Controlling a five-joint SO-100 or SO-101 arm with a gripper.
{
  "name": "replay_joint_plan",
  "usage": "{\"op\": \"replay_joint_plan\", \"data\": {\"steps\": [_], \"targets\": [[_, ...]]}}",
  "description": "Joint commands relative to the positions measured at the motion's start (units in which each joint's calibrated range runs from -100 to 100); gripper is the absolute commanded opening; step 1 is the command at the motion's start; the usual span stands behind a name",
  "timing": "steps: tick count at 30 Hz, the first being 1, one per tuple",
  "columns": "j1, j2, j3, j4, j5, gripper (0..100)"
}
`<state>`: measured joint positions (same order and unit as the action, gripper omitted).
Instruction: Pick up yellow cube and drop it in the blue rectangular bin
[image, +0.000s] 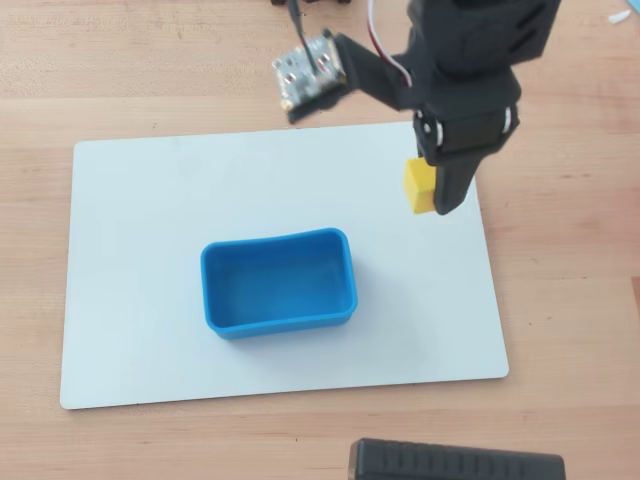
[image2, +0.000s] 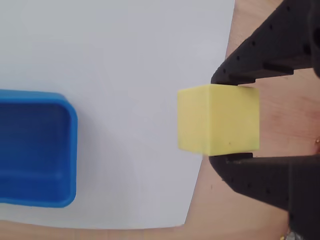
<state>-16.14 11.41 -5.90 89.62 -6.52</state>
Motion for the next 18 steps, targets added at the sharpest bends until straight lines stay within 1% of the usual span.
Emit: {"op": "replay_joint_plan", "data": {"steps": [1, 9, 18], "targets": [[4.7, -2.5, -16.8, 3.4, 1.7, 3], [14.8, 3.4, -18.5, -0.9, 4.0, 3], [19.1, 9.2, -20.8, -4.3, 4.4, 2]]}}
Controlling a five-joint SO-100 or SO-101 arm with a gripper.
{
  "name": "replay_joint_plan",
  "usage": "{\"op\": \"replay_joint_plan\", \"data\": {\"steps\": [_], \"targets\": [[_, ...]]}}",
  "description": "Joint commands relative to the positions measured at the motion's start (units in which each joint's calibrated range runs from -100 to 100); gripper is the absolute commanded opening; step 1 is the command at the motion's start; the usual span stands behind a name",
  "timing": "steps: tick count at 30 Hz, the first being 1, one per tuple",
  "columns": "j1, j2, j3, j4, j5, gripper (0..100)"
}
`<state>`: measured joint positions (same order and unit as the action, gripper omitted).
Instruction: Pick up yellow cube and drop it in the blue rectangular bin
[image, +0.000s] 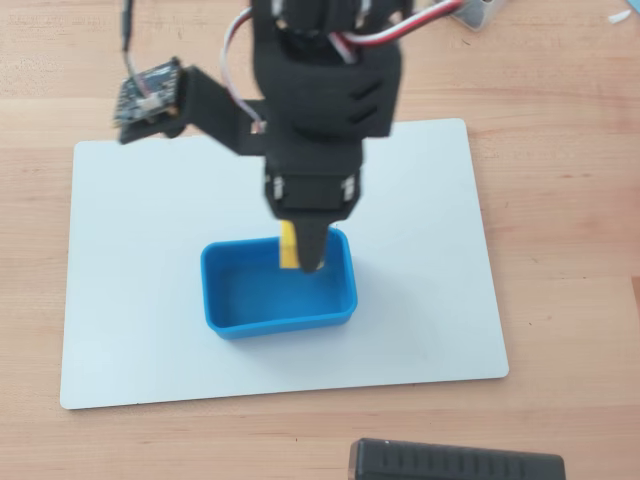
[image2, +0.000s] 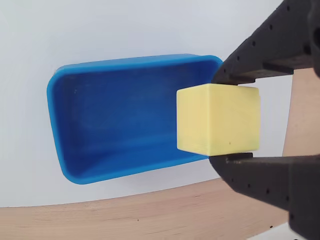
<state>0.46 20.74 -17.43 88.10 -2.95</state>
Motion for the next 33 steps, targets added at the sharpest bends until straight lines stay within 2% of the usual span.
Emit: {"op": "replay_joint_plan", "data": {"steps": [1, 11, 16, 21, 28, 33], "targets": [[2.7, 0.5, -9.4, -3.1, 0.9, 2], [5.5, 4.5, -10.6, -3.5, 0.9, 2], [5.1, 4.5, -10.2, -3.4, 0.7, 15], [5.3, 4.5, -10.6, -3.0, 0.5, 20], [4.2, -0.8, -10.1, -0.1, 0.6, 19], [1.3, -9.6, -6.8, 2.2, 0.5, 8]]}}
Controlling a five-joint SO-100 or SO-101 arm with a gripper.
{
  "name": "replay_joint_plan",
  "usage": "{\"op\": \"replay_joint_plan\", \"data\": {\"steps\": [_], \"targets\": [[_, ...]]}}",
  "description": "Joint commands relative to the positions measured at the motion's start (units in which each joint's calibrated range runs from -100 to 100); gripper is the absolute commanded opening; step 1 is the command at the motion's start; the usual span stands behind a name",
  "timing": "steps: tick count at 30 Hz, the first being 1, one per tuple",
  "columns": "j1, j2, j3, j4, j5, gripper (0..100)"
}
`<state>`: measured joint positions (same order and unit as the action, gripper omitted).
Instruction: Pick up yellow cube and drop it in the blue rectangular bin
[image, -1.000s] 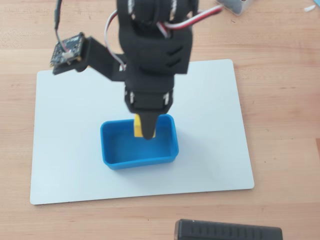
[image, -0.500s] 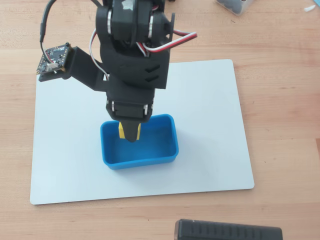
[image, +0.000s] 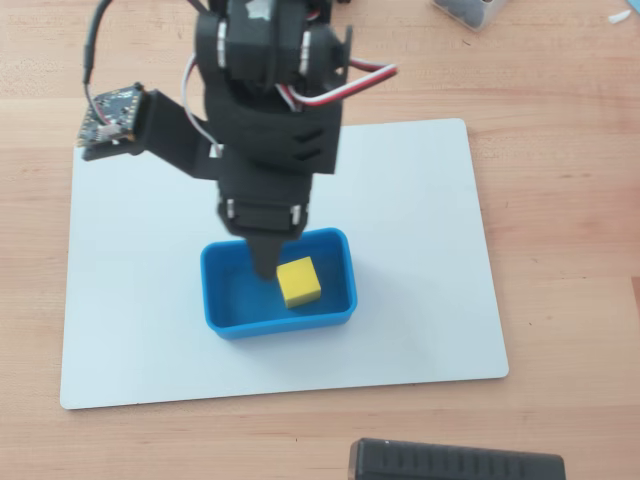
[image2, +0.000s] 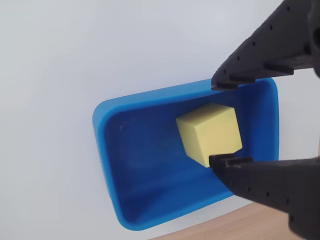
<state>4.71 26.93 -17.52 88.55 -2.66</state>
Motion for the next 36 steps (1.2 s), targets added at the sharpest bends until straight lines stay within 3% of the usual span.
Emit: {"op": "replay_joint_plan", "data": {"steps": [1, 17, 25, 36], "targets": [[-3.6, -18.2, -4.5, 1.4, 0.2, 7], [-7.5, -60.3, 47.3, -9.7, 0.3, 1], [-6.1, -81.8, 74.9, -25.0, 0.6, 0], [-6.4, -98.8, 94.8, -31.5, 0.9, 0]]}}
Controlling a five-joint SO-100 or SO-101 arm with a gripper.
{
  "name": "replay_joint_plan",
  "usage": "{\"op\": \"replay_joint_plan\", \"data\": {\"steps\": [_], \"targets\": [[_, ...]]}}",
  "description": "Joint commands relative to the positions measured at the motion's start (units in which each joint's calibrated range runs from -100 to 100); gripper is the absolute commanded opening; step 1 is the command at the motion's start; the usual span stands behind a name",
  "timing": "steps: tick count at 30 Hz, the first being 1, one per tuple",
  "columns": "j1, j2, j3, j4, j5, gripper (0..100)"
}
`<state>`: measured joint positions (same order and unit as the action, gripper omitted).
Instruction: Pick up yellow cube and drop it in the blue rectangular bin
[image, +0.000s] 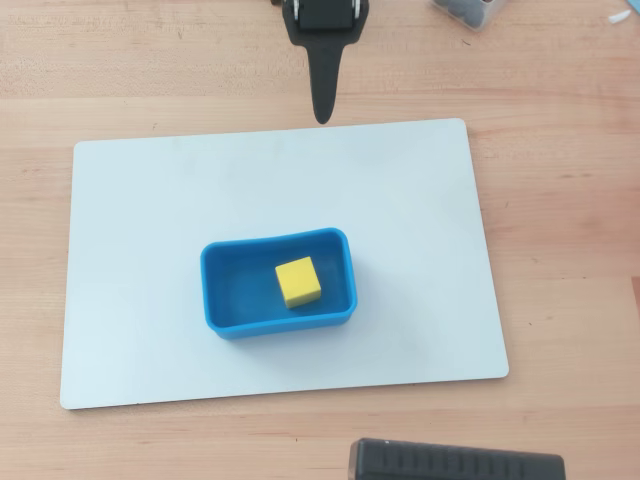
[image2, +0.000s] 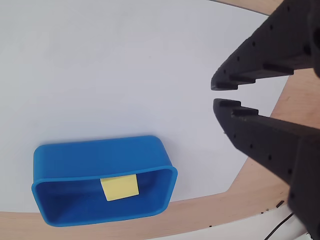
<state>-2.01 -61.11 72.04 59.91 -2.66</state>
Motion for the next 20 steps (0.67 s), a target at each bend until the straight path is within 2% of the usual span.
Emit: {"op": "replay_joint_plan", "data": {"steps": [1, 8, 12, 20], "targets": [[0.3, -11.2, 6.1, -2.9, 0.9, 0], [2.2, -23.6, 17.1, -2.8, 1.6, 0], [2.6, -35.2, 22.4, 0.9, 2.7, 0], [2.5, -35.3, 22.9, 0.3, 2.7, 0]]}}
